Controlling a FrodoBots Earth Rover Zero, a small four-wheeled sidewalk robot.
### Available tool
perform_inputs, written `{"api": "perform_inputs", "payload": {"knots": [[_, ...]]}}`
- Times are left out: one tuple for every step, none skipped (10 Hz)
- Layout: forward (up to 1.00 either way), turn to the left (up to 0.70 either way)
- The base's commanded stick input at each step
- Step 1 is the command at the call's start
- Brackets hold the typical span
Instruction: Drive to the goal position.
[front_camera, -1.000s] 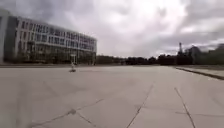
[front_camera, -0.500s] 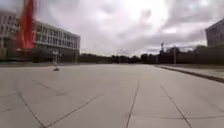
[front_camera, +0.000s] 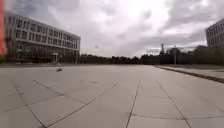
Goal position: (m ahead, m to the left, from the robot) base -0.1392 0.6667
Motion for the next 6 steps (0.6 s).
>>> {"api": "perform_inputs", "payload": {"knots": [[0.7, -0.17], [0.7, -0.35], [0.7, -0.35], [0.7, -0.35], [0.7, -0.35], [0.7, -0.35]]}}
